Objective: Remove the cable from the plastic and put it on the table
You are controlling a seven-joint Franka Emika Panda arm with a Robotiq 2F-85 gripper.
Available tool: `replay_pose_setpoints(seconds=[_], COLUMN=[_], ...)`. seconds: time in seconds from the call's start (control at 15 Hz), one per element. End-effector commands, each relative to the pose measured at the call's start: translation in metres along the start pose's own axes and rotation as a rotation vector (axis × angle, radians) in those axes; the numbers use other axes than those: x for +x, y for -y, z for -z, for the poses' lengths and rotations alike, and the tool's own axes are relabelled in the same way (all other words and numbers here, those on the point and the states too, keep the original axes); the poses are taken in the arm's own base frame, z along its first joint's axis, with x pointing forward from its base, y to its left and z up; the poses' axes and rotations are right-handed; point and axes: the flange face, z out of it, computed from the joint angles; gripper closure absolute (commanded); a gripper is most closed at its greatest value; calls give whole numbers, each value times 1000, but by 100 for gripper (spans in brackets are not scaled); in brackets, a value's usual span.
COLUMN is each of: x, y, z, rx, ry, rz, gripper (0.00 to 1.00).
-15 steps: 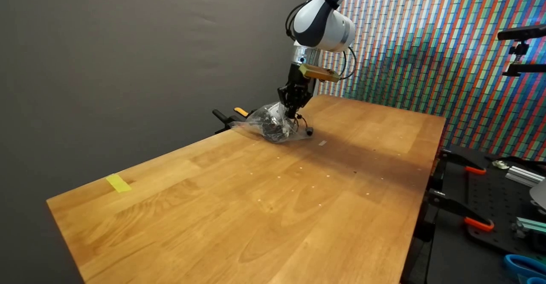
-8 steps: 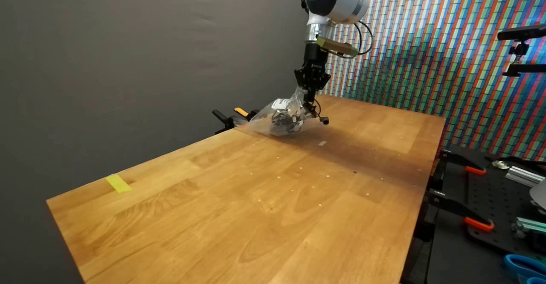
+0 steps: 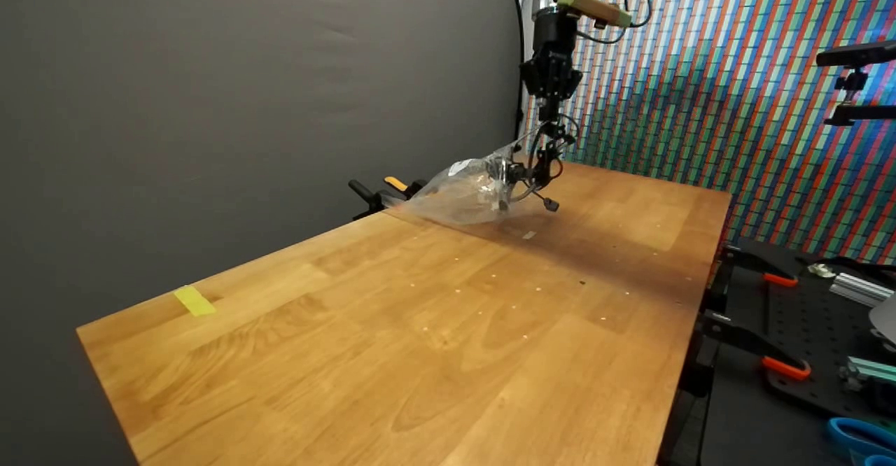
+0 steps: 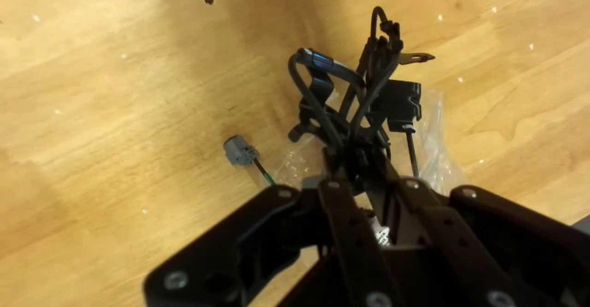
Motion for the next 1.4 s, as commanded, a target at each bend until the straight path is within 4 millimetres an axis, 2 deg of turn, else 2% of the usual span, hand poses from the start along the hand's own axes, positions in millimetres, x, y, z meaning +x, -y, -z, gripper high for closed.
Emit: replay_pose_setpoints(seconds=[0.0, 0.27, 0.47, 0.73, 1.0, 1.33], x=[-24, -36, -43, -32, -20, -7], y=[-11, -15, -1, 32, 83, 158], z=[47, 90, 119, 139, 127, 88], rx=[-28, -82, -45, 52, 80, 78], ry=[48, 87, 112, 89, 52, -5], rz=[-6, 14, 88, 207, 348, 482], gripper=[88, 88, 88, 88, 88, 88])
